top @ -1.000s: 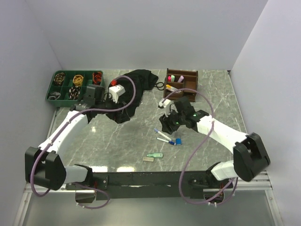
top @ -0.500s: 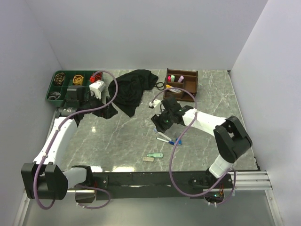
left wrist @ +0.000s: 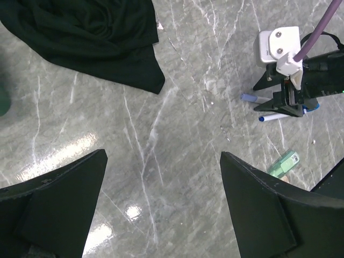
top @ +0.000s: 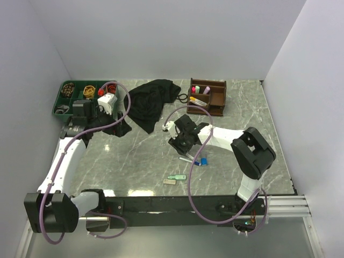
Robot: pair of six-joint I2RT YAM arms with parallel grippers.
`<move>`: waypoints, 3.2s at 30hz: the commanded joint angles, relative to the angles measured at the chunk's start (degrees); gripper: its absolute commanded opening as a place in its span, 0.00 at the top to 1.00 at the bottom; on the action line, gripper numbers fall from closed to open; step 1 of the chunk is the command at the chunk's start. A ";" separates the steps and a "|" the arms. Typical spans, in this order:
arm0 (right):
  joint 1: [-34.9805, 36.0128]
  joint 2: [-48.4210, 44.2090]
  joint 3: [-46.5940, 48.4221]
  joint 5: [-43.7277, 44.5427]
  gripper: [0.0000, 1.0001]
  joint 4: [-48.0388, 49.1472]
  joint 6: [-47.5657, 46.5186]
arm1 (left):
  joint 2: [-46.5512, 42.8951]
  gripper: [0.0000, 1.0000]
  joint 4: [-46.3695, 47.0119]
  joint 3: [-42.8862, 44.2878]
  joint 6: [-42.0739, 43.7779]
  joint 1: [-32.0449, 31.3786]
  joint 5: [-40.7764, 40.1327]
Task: Sort the stationery into containers
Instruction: Pick up the pen from the center of the board, then place the pen in the storage box.
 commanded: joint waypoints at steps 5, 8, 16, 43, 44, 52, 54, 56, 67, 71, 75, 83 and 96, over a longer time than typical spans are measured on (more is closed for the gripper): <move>1.96 2.20 1.76 5.65 0.74 -0.41 -2.75 | -1.78 0.07 1.86 -0.72 -2.69 2.40 1.85; 1.78 1.32 4.21 3.98 0.92 -3.11 -3.81 | -1.17 0.07 1.52 -0.02 -2.26 2.49 1.85; -12.87 -10.53 9.33 -19.69 1.00 1.32 0.67 | 4.53 0.08 0.72 5.08 -1.99 2.49 4.13; -32.40 5.00 13.35 -40.94 1.00 44.41 -23.85 | 26.87 0.09 -9.38 24.15 5.56 -2.25 0.18; -32.67 5.79 13.88 -40.59 1.00 44.85 -23.76 | 27.13 0.09 -9.39 24.33 5.65 -2.69 -0.17; -33.37 11.95 18.19 -38.56 1.00 42.75 -28.24 | 30.82 0.09 -9.48 27.49 5.83 -6.65 -1.84; -33.55 12.21 18.02 -38.74 1.00 42.14 -29.03 | 31.35 0.09 -9.39 27.76 5.74 -7.09 -2.02; -33.72 12.04 17.41 -38.74 1.00 42.04 -29.82 | 31.70 0.09 -9.30 27.94 5.65 -7.26 -2.02; -34.43 12.22 13.54 -37.07 1.00 40.99 -33.25 | 32.32 0.09 -9.04 27.50 5.83 -8.76 -2.28; -34.43 12.65 12.83 -36.28 1.00 41.08 -33.17 | 32.23 0.09 -9.21 27.50 6.01 -9.46 -2.90; -34.43 12.74 12.48 -35.05 1.00 40.29 -33.69 | 32.14 0.09 -9.39 27.32 6.27 -10.08 -3.34; -34.43 12.65 13.53 -31.01 1.00 36.25 -34.57 | 32.06 0.09 -9.12 27.50 6.18 -10.69 -3.16; -34.43 10.46 12.66 -27.40 0.82 33.78 -33.34 | 31.09 0.09 -8.59 26.80 5.83 -10.78 -2.20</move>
